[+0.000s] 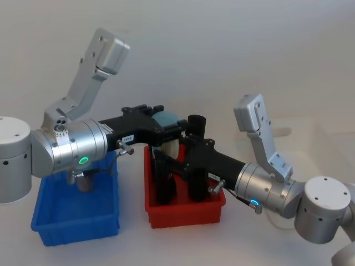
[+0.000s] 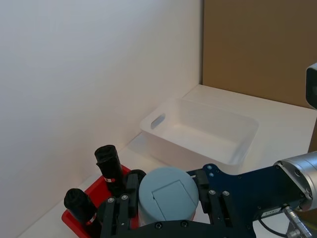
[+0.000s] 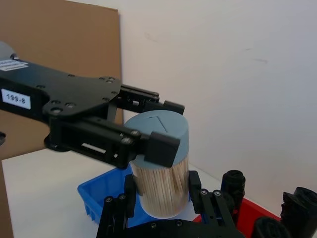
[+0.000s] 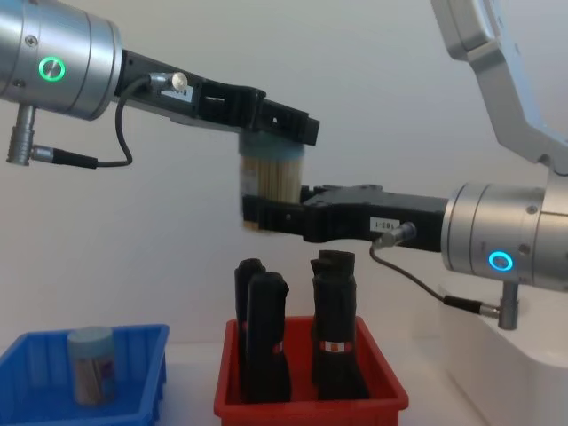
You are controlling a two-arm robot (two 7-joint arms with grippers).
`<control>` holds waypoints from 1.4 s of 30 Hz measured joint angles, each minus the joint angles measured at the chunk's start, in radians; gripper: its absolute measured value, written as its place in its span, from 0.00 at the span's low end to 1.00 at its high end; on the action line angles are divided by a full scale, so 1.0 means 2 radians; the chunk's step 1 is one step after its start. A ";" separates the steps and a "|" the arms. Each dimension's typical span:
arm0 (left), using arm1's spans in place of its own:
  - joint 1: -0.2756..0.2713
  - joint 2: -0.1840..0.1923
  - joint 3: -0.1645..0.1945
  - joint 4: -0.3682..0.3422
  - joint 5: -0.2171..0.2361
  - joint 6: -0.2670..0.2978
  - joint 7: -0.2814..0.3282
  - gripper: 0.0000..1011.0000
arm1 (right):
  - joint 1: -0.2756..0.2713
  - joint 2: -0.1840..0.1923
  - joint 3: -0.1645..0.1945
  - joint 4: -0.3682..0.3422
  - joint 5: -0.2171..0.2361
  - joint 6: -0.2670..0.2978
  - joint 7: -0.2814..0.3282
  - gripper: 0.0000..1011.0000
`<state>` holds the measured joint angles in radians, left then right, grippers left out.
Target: Pick the cotton swabs from the blue box and place them into the white box.
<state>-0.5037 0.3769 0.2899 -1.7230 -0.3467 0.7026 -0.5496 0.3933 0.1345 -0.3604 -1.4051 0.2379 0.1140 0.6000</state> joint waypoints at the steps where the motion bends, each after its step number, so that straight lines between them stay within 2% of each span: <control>1: 0.000 0.000 0.000 0.000 0.000 0.001 0.000 0.70 | 0.000 0.000 0.000 0.000 0.000 0.000 0.000 0.63; 7: 0.000 0.000 0.000 0.000 0.000 0.001 -0.001 0.85 | 0.003 -0.001 -0.001 0.003 0.000 -0.002 -0.003 0.63; 9: 0.000 0.000 0.000 0.000 0.000 0.001 -0.001 0.93 | 0.004 -0.002 -0.002 0.004 0.001 -0.003 -0.003 0.63; 12: 0.000 0.000 0.000 0.000 0.000 0.001 -0.001 0.99 | 0.005 -0.002 -0.003 0.006 0.001 -0.004 -0.003 0.63; 32: 0.000 0.000 0.000 0.000 0.000 0.001 -0.001 0.99 | 0.000 0.003 -0.005 0.006 0.005 -0.002 -0.017 0.63; 42: 0.000 0.000 0.000 0.000 0.000 0.000 0.000 0.99 | -0.015 0.015 0.000 -0.003 0.012 -0.002 -0.045 0.63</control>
<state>-0.5039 0.3772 0.2897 -1.7229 -0.3462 0.7036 -0.5505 0.3632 0.1644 -0.3611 -1.4116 0.2619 0.1102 0.5104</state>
